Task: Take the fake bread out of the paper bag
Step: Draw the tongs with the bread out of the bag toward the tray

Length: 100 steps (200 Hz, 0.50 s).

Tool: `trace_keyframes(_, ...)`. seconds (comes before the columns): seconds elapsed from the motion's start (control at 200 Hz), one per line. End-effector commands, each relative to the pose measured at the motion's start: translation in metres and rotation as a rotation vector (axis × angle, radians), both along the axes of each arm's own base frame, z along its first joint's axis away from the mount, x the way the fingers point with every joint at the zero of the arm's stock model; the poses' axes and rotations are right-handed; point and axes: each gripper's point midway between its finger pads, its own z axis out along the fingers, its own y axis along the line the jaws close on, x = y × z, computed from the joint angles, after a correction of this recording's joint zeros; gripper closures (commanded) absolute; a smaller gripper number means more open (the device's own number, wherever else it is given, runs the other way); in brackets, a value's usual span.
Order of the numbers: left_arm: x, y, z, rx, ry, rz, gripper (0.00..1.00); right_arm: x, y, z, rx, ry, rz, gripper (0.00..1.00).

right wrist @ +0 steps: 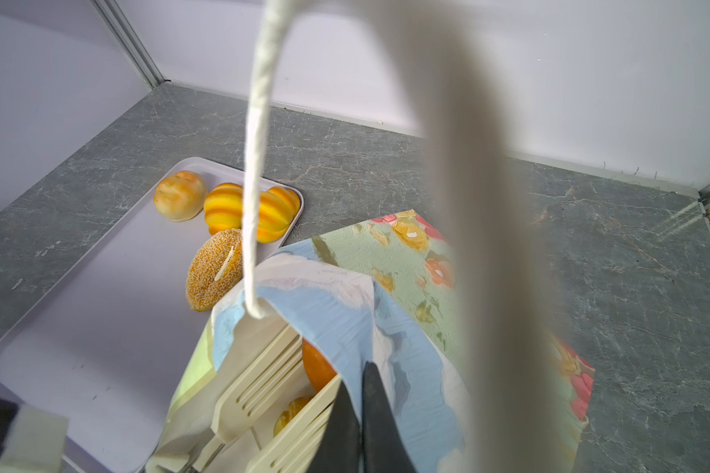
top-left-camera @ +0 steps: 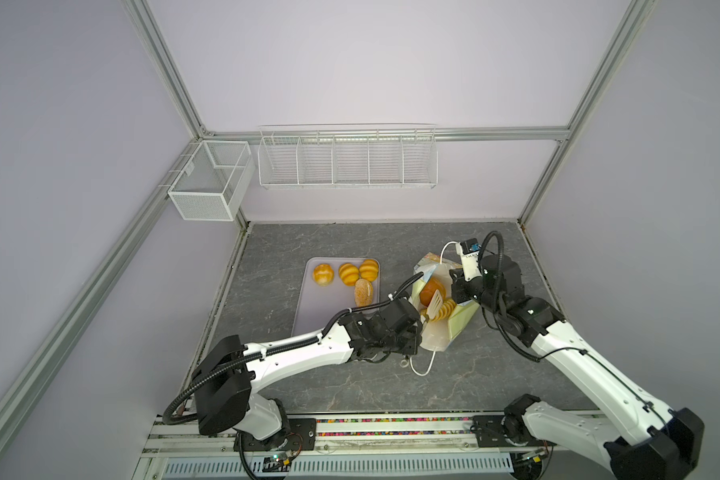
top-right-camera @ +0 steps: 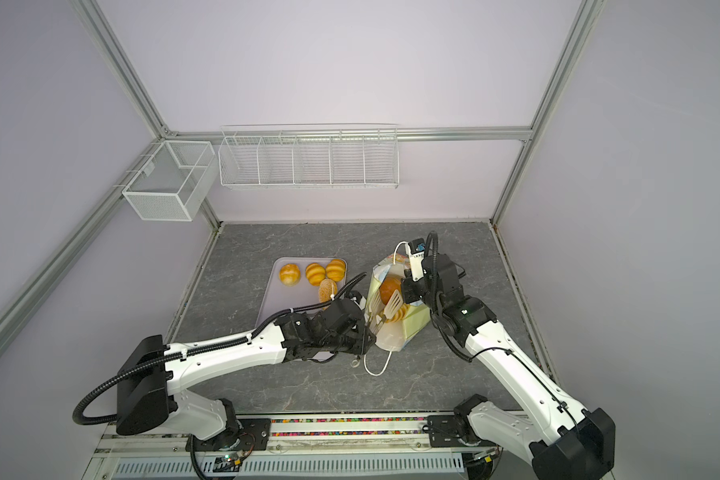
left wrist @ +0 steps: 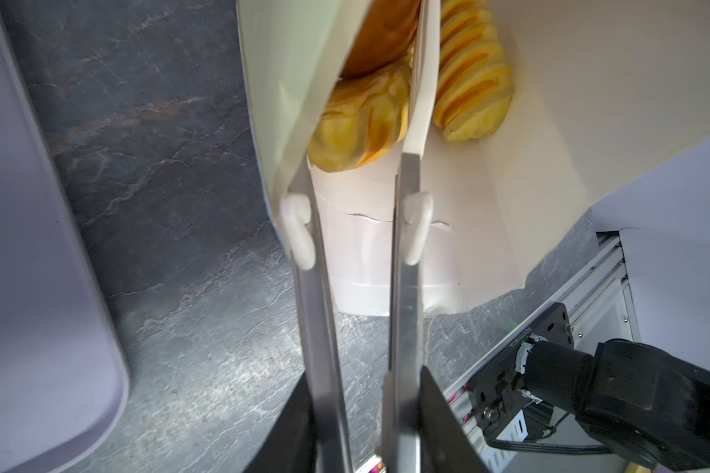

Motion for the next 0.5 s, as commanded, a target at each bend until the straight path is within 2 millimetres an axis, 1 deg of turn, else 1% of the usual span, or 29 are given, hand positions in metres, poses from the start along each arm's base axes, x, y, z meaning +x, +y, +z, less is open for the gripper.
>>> trace_keyframes(0.0, 0.002, 0.005, 0.029, -0.022, -0.095, -0.05, 0.68, 0.001, -0.002, -0.004, -0.029, 0.008, -0.003, 0.93)
trace_keyframes(0.12, -0.001, 0.011, 0.033, -0.009, -0.112, -0.076, 0.68, 0.001, -0.001, -0.003, -0.031, 0.009, -0.003, 0.93)
trace_keyframes(0.35, -0.003, 0.024, 0.029, 0.031, -0.13, -0.089, 0.68, 0.001, -0.001, -0.003, -0.033, 0.013, 0.0, 0.93)
trace_keyframes(0.415, -0.003, 0.025, 0.028, 0.038, -0.139, -0.094, 0.72, 0.001, 0.0, -0.003, -0.032, 0.014, 0.004, 0.93)
trace_keyframes(0.495, -0.002, 0.025, 0.027, 0.038, -0.144, -0.095, 0.8, 0.001, 0.001, -0.004, -0.034, 0.017, 0.007, 0.93)
